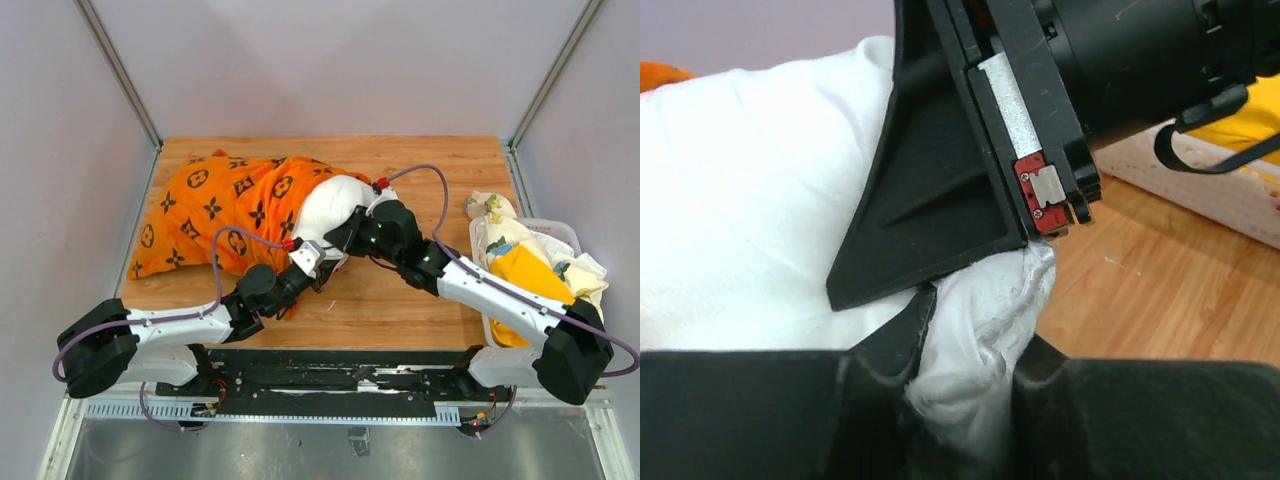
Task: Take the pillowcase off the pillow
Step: Remove the pillow from the pillowcase.
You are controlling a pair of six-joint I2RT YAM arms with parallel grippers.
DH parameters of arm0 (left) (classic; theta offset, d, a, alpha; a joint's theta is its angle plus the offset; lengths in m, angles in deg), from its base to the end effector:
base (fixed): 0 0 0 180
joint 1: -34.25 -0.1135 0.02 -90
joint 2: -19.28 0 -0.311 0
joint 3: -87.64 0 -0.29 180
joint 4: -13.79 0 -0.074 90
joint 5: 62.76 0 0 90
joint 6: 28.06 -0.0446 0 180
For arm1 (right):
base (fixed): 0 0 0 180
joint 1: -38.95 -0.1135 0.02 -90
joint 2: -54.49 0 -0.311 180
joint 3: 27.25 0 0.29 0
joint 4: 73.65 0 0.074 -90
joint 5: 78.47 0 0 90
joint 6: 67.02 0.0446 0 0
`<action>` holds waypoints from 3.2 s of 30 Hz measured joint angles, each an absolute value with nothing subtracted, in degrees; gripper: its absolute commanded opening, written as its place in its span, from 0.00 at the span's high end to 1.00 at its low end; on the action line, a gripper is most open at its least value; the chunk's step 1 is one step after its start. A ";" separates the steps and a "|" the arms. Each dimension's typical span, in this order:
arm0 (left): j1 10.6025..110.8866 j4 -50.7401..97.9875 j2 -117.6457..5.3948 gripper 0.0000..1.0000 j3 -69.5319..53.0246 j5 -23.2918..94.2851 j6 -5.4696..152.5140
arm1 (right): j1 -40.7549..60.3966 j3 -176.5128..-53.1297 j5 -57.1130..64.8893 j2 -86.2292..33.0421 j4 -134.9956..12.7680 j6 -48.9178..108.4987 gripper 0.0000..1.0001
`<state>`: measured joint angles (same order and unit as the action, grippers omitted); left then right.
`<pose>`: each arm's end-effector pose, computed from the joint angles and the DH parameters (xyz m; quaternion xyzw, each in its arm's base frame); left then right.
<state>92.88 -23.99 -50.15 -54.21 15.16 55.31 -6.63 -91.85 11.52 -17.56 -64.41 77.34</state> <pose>0.1513 -0.2303 0.2674 0.2909 0.6000 -0.2623 0.6975 0.2277 0.2324 0.3377 0.0614 0.7999 0.4572 0.3839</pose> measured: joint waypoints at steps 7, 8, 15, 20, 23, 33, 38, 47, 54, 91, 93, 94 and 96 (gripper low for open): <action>93.58 -14.81 -39.09 0.01 -54.93 19.71 57.17 | -5.10 -88.94 7.87 -13.80 -64.52 68.84 0.99; 92.83 -12.80 -36.92 0.01 -53.77 20.01 57.49 | -4.12 -87.59 7.28 -11.82 -63.58 68.12 0.99; 85.01 -5.47 -25.41 0.01 -48.89 25.69 62.41 | 7.55 -85.29 5.33 -3.34 -54.42 63.60 0.99; 79.22 -0.12 -24.16 0.01 -44.17 26.46 66.30 | 13.19 -83.74 0.59 -3.53 -52.72 63.18 0.99; 75.11 2.88 -25.19 0.01 -41.33 26.61 68.86 | 15.07 -82.63 -1.12 -3.53 -52.15 63.18 0.99; 61.07 9.91 -36.27 0.01 -30.95 31.38 77.97 | 16.10 -82.56 -3.50 -4.69 -51.58 62.94 0.99; 57.07 13.19 -40.33 0.01 -27.50 31.95 79.88 | 16.12 -82.56 -3.52 -5.26 -51.49 62.31 0.99; 53.93 18.09 -48.42 0.01 -25.33 25.00 79.35 | 16.25 -82.63 -3.89 -6.96 -51.58 61.50 0.99; 53.91 18.92 -53.91 0.12 -27.89 20.25 78.70 | 16.34 -82.65 -5.25 -8.43 -52.43 61.48 0.99; 31.48 18.13 -45.30 1.00 -37.18 31.27 87.64 | 28.45 -81.67 -14.49 -3.09 -55.32 66.09 0.99; 29.95 18.83 -44.73 1.00 -37.40 32.10 88.25 | 29.19 -81.29 -14.91 -2.22 -54.97 66.59 0.99; 29.43 19.03 -44.60 0.99 -37.55 32.56 88.58 | 29.19 -81.25 -14.95 -1.96 -54.94 66.68 0.99; 28.70 18.92 -44.27 0.66 -38.25 33.98 88.92 | 29.19 -81.21 -15.08 -1.59 -54.86 66.72 0.99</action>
